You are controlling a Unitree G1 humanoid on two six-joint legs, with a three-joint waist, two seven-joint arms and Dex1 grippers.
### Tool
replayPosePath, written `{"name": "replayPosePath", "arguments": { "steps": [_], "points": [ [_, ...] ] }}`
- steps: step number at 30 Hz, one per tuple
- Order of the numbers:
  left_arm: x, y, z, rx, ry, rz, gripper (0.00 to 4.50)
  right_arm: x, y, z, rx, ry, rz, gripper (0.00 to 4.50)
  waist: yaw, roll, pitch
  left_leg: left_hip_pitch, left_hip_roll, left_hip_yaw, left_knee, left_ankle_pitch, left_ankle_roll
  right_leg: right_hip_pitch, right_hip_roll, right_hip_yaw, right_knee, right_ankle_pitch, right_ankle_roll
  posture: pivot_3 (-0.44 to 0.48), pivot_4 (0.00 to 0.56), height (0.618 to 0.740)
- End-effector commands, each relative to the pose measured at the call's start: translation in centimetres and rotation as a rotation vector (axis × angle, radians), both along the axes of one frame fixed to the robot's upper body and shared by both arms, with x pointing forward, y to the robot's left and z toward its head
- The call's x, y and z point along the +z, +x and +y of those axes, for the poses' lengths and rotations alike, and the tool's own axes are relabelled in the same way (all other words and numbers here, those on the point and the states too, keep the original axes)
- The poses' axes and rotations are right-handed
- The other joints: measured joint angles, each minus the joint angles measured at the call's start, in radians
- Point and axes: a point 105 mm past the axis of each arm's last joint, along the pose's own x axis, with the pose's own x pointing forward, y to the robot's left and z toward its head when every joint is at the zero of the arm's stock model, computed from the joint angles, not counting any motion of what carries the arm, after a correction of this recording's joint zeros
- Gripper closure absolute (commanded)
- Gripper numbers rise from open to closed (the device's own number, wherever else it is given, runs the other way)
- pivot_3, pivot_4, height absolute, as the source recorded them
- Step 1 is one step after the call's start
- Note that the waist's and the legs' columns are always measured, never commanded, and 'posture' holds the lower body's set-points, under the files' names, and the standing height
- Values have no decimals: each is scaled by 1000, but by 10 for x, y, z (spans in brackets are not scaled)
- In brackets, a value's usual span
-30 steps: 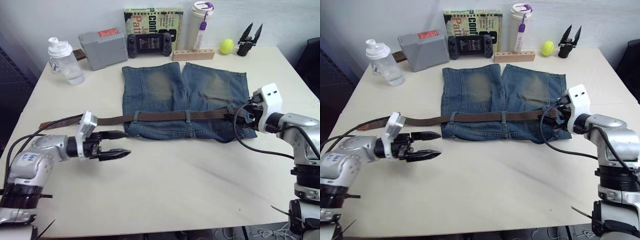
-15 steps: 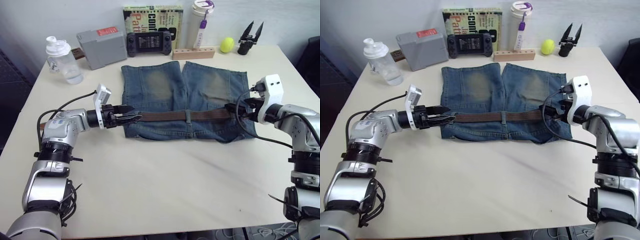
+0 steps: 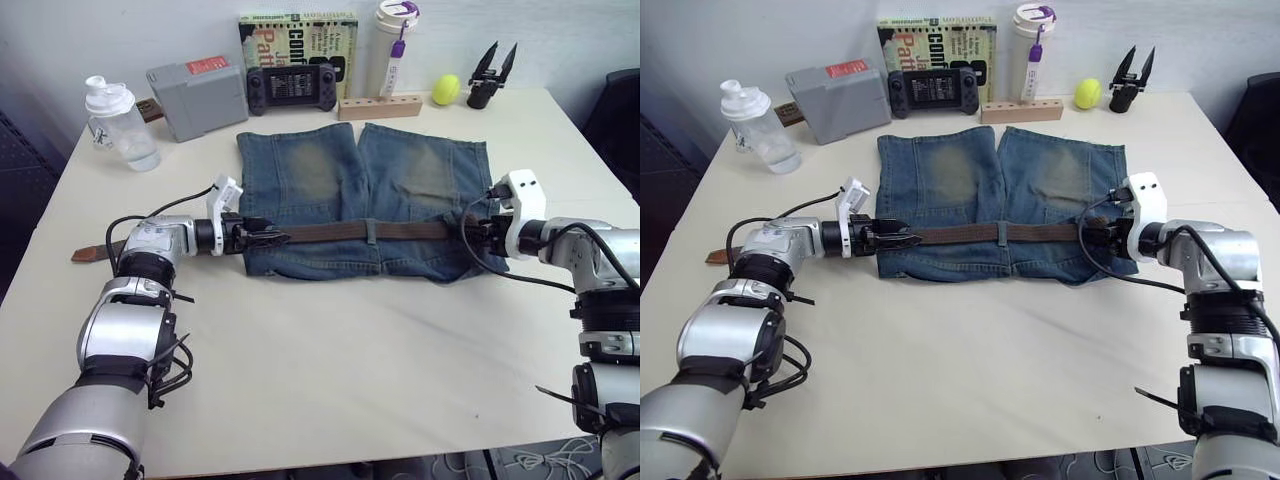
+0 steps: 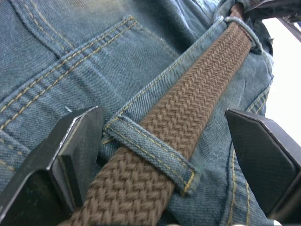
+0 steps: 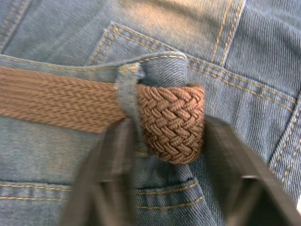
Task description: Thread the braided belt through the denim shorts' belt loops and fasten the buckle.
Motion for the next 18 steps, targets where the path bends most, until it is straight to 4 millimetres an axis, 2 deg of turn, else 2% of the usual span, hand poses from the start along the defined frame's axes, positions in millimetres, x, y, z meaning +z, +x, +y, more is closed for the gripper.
{"name": "replayPosePath", "arguments": {
  "steps": [1,2,6,13,16,18],
  "points": [
    [-12,-1,6,21,40,35,1132,12,2,1,20,-8,-46,4173,0,0,0,0,0,0,0,0,0,0,0,0,0,0,0,0,150,731],
    [-11,-1,6,19,39,32,1615,13,2,1,22,-5,-48,4260,0,0,0,0,0,0,0,0,0,0,0,0,0,0,0,0,150,731],
    [-13,-3,5,-18,83,6,3098,14,2,1,29,-4,-56,4260,0,0,0,0,0,0,0,0,0,0,0,0,0,0,0,0,150,731],
    [-15,2,5,-4,144,-52,3132,16,2,0,24,3,-64,4260,1,0,0,0,0,0,0,0,0,0,0,0,1,0,0,0,150,731],
    [-8,5,3,-5,140,-93,3132,17,3,2,26,6,-71,4260,1,0,0,0,0,-1,1,0,0,0,-1,0,1,0,0,0,150,731],
    [4,10,2,12,129,-157,3132,22,4,2,28,11,-96,4260,1,0,0,0,0,-1,1,0,0,0,-1,0,1,0,0,0,150,731]
  ]
}}
